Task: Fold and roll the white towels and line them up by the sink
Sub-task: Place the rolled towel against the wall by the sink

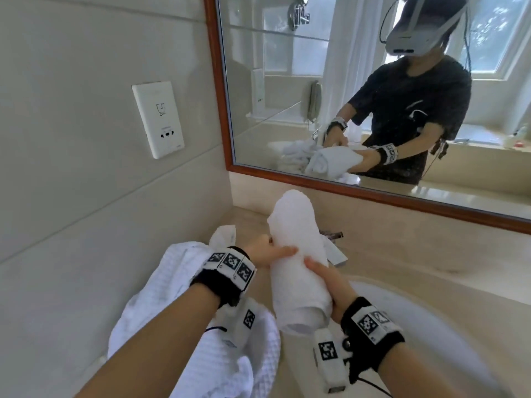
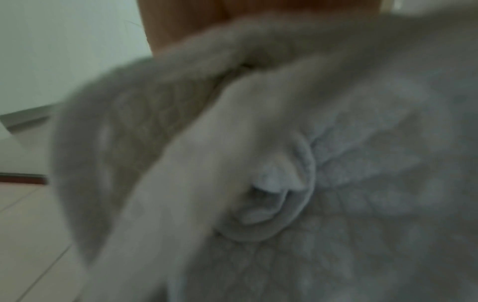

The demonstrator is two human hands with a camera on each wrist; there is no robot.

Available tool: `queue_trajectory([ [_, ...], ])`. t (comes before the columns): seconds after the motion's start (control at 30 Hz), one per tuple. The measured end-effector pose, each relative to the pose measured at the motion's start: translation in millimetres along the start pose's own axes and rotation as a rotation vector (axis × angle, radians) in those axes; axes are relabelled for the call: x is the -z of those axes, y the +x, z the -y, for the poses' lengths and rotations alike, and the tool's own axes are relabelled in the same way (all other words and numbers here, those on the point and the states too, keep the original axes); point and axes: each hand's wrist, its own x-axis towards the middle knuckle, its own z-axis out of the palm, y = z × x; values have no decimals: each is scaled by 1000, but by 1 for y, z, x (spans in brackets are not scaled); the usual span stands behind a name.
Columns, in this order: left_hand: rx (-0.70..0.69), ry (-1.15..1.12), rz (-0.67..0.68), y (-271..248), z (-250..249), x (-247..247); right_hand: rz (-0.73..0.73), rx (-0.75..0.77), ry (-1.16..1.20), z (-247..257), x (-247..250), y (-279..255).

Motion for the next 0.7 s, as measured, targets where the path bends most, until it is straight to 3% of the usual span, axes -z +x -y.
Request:
queue_trajectory([
  [0.13, -53, 377, -140, 43, 8, 54, -23, -73, -31, -12, -23, 27],
  [0.23, -15, 579, -125, 93, 29, 85, -104, -67, -93, -16, -37, 53],
  [0.37, 138, 804, -12, 156, 81, 110, -223, -71, -78, -26, -55, 80],
  [0.47, 203, 826, 179, 190, 117, 109, -293, -64, -102, -25, -70, 102],
  [0.53, 211, 852, 280, 193, 131, 105, -334, -55, -97, -26, -81, 114],
  [0.57, 179, 858, 266, 202, 139, 103, -358, -45, -85, -25, -87, 123],
  [0.7, 126, 817, 178, 139, 117, 122, -405, -24, -117, -26, -101, 156],
])
